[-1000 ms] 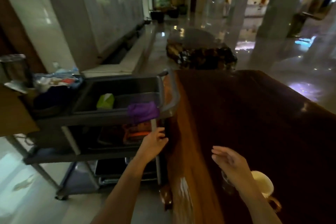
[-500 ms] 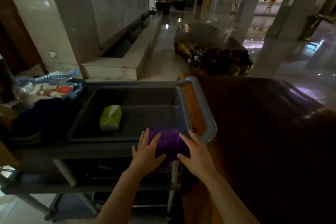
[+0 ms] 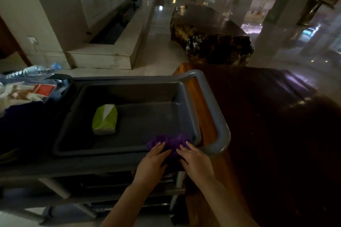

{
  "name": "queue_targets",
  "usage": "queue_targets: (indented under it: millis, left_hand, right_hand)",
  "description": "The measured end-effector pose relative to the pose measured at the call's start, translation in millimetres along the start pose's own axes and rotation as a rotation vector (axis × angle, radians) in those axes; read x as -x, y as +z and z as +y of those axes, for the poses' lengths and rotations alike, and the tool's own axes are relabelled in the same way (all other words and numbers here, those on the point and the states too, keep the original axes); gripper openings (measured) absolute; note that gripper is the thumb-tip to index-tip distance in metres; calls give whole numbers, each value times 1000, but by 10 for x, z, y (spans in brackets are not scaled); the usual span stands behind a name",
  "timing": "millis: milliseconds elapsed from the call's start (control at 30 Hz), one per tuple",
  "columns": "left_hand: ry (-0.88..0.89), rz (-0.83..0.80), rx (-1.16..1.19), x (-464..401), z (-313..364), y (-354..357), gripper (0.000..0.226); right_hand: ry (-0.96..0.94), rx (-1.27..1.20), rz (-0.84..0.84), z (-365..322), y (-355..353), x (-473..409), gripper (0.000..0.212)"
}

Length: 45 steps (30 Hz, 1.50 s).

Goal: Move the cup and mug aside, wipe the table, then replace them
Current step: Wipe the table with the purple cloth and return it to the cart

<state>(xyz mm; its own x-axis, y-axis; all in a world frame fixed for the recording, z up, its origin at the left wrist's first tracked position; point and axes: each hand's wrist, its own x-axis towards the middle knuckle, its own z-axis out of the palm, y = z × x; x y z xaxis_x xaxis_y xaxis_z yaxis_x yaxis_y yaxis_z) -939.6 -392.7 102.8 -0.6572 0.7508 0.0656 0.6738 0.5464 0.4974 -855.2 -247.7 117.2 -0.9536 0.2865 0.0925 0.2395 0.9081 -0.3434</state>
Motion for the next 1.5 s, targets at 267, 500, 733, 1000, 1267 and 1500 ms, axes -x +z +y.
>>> queue_targets:
  millis: [267, 500, 733, 1000, 1267, 1500]
  left_hand:
    - [153, 11, 43, -50, 494, -32, 50]
    - [536, -99, 92, -43, 1906, 363, 49]
    - [922, -288, 156, 827, 3738, 1215, 55]
    - [1196, -584, 213, 2843, 5495, 2475, 55]
    - [1352, -841, 115, 4225, 6402, 3810, 56]
    - [1480, -920, 88, 4507, 6796, 4974, 51]
  right_hand:
    - [54, -17, 152, 196, -377, 402, 37]
    - [329, 72, 446, 817, -1101, 1785, 35]
    - [700, 205, 575, 1298, -1648, 4046, 34]
    - [1065, 268, 610, 1305, -1698, 6982, 36]
    - [1327, 256, 584, 1558, -1202, 8868, 45]
    - [1426, 286, 621, 2284, -633, 9545, 38]
